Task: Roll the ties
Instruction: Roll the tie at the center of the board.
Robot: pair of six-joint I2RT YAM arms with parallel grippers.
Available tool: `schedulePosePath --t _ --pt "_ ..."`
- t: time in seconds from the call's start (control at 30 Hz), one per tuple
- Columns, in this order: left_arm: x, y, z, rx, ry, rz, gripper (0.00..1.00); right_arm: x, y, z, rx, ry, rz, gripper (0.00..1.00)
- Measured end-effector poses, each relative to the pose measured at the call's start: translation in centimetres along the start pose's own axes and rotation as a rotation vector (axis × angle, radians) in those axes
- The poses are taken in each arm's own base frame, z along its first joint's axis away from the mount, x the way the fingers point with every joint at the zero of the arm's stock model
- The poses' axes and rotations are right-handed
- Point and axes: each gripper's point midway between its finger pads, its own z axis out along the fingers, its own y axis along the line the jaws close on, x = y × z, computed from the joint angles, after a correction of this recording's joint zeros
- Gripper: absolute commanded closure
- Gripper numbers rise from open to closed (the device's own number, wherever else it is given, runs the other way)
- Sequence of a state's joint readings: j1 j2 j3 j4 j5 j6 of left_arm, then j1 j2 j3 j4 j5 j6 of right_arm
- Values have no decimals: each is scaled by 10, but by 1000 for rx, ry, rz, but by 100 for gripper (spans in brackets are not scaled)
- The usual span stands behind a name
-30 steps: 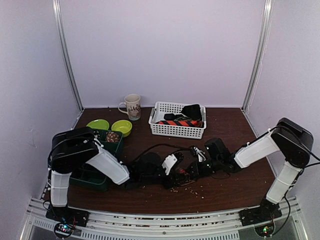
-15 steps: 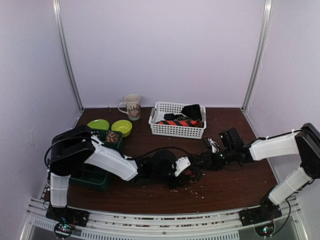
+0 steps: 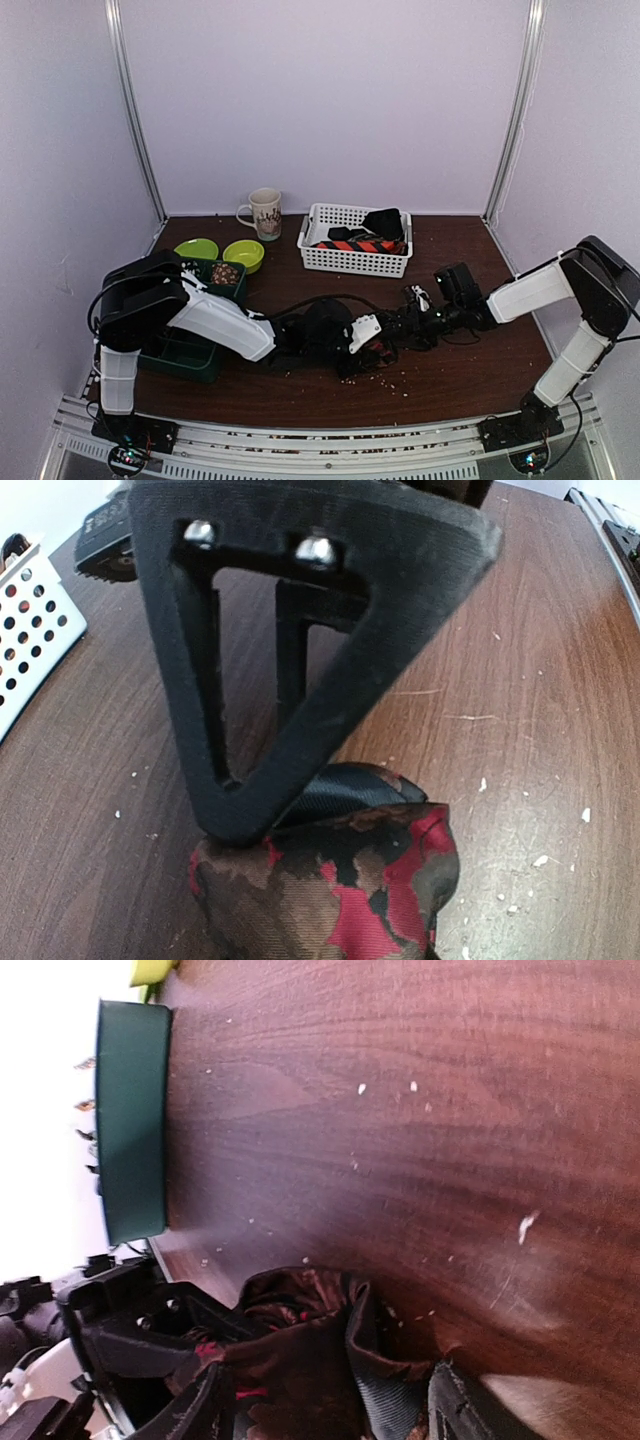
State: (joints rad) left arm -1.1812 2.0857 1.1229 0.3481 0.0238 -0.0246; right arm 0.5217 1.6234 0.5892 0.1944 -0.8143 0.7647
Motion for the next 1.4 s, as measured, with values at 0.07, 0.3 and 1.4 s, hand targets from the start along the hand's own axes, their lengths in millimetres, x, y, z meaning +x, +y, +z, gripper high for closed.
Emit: schedulePosePath --t 0.07,0.3,1.4 --pt "0 0 0 0 0 1 83 4 2 0 -36 -1 19 33" --pt "0 0 0 0 1 8 82 14 18 0 -149 11 49 31" --pt "21 3 -28 -50 46 39 2 18 28 10 -100 28 -128 100"
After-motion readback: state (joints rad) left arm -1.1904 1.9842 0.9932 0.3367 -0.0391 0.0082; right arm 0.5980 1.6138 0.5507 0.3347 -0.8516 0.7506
